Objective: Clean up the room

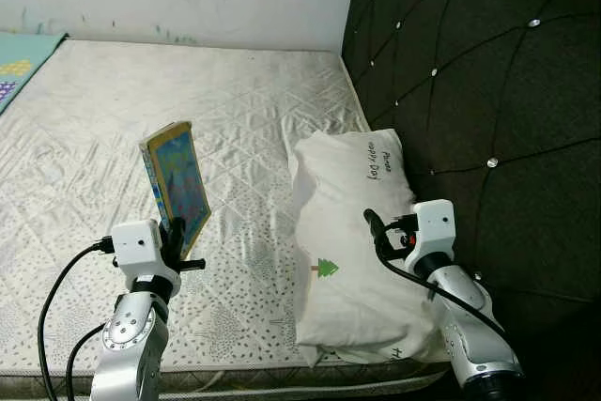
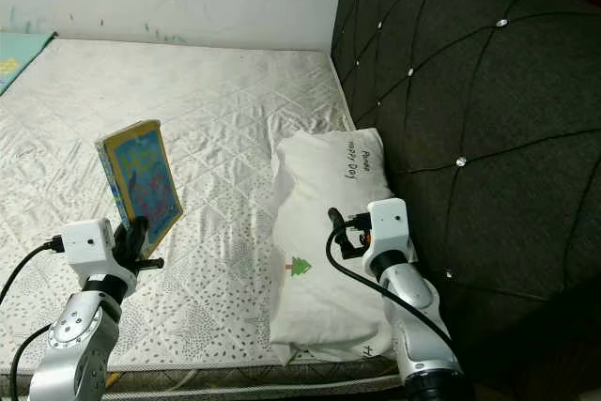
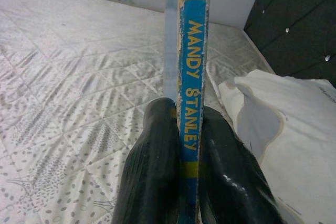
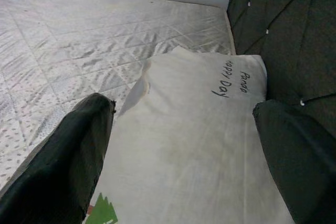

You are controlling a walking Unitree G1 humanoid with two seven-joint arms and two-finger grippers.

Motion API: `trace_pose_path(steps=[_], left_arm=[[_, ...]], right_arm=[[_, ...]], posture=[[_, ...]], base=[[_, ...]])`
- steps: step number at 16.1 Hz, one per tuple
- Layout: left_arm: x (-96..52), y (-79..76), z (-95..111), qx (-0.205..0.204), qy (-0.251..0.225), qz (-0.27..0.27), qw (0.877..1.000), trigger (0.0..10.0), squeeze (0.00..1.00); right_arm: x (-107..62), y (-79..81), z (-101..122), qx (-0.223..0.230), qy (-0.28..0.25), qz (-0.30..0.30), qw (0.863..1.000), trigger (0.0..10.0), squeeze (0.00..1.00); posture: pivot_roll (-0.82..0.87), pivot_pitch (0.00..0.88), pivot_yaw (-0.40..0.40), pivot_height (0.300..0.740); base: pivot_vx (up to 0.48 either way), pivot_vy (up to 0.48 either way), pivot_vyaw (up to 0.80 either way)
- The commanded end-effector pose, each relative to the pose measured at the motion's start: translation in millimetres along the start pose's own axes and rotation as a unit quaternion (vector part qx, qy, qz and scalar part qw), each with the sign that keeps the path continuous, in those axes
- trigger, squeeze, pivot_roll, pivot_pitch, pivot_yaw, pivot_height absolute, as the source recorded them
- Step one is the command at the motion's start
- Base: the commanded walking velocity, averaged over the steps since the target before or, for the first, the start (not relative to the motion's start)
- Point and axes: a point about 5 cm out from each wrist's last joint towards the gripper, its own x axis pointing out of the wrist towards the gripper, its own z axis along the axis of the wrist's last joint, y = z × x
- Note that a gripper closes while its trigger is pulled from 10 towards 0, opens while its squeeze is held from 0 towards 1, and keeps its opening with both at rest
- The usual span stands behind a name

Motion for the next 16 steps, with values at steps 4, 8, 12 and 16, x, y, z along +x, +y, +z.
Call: trace_pose_path(steps=[4, 8, 12, 16], left_arm=[[2.0, -2.1, 5.5, -0.001, -0.012, -0.007, 1.0, 10.0, 0.0], [4.5, -2.7, 5.3, -0.01, -0.008, -0.01, 1.0, 10.0, 0.0], [6.8, -3.1, 5.4, -0.011, -0.008, -0.011, 1.0, 10.0, 0.0], [7.7, -2.4, 5.2, -0.01, -0.008, -0.003, 1.0, 10.0, 0.0]], right_arm=[[-3.3, -12.3, -2.2, -0.008, -0.003, -0.025, 1.0, 10.0, 0.0], [-1.3, -10.9, 3.2, 0.003, -0.016, -0.024, 1.0, 10.0, 0.0], [-1.9, -9.3, 0.6, 0.019, -0.01, -0.021, 1.0, 10.0, 0.0], [-2.9, -10.6, -0.1, 0.005, -0.013, -0.024, 1.0, 10.0, 0.0]], posture=[[-0.1, 0.037, -0.046, 0.74], [-0.1, 0.035, -0.044, 0.74], [-0.1, 0.035, -0.04, 0.74], [-0.1, 0.039, -0.042, 0.74]], base=[[0.0, 0.0, 0.0], [0.0, 0.0, 0.0], [0.0, 0.0, -0.31], [0.0, 0.0, -0.49]])
